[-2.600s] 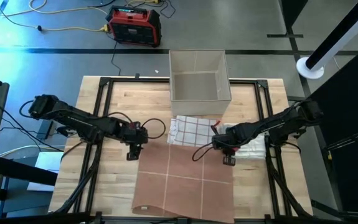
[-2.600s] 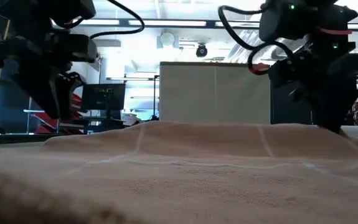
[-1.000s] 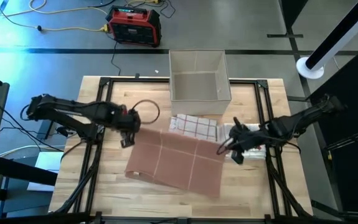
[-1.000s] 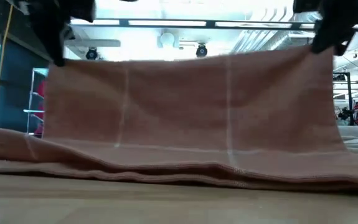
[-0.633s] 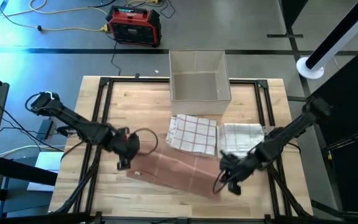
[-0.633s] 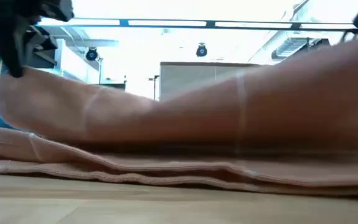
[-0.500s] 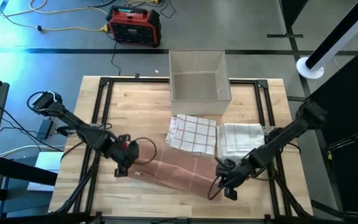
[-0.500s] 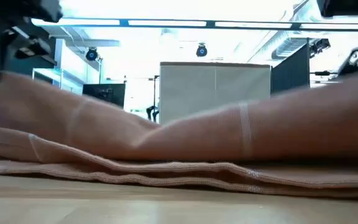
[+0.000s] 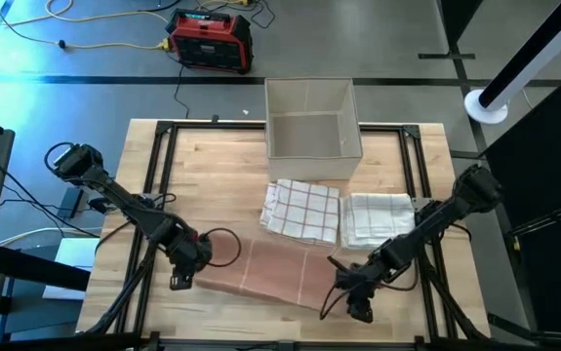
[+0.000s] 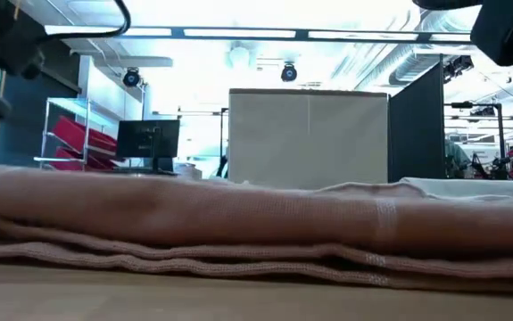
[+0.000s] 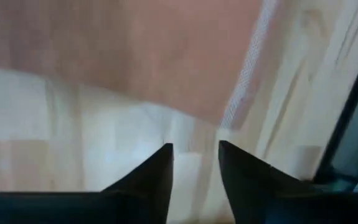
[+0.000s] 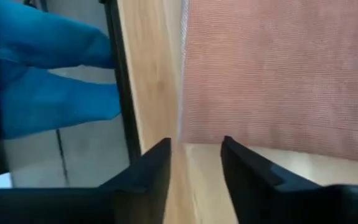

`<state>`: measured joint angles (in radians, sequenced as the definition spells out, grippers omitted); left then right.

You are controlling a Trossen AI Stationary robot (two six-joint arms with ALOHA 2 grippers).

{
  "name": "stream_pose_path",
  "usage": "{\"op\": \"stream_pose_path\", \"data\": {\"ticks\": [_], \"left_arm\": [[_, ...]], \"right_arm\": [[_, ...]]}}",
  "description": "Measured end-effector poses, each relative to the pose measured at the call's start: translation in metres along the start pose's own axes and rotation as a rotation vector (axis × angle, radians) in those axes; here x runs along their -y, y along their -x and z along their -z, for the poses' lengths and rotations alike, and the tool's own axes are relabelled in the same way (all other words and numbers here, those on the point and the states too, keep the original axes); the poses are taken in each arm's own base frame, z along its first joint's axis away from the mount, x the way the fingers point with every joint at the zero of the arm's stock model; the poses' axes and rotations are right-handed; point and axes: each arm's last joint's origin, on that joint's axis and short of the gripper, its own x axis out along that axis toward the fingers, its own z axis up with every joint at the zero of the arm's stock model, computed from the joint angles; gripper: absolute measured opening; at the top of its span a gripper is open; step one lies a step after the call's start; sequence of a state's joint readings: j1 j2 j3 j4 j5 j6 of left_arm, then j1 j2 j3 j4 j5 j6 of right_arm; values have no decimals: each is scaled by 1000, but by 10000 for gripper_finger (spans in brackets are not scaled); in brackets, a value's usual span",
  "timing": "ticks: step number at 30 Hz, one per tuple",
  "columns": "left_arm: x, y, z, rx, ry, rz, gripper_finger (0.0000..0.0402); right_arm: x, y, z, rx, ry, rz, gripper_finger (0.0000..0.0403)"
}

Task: Fold towel
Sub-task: Fold the brown towel

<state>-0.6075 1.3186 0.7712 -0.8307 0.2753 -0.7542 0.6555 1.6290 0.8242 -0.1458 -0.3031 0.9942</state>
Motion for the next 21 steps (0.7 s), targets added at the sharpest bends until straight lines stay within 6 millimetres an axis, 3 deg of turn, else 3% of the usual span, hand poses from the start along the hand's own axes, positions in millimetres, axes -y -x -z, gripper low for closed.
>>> {"op": "stream_pose_path", "data": {"ticks": [5,11,14,17,21], "left_arm": [[1,15,-2,29,64,-16,129],[8,35,-17,314,-6,-143,102],[7,26,-27,401,-94,-88,83],[-3,7,-26,411,-85,-82,57],[-23,-16,-14,335,3,-131,15]], "right_arm": [[-5,16,2,-41,-101,-50,153],[-4,45,1,253,-151,115,97],[2,47,-3,396,-214,215,57],[9,38,-8,419,-273,251,13],[19,24,-11,403,-334,300,8]]}}
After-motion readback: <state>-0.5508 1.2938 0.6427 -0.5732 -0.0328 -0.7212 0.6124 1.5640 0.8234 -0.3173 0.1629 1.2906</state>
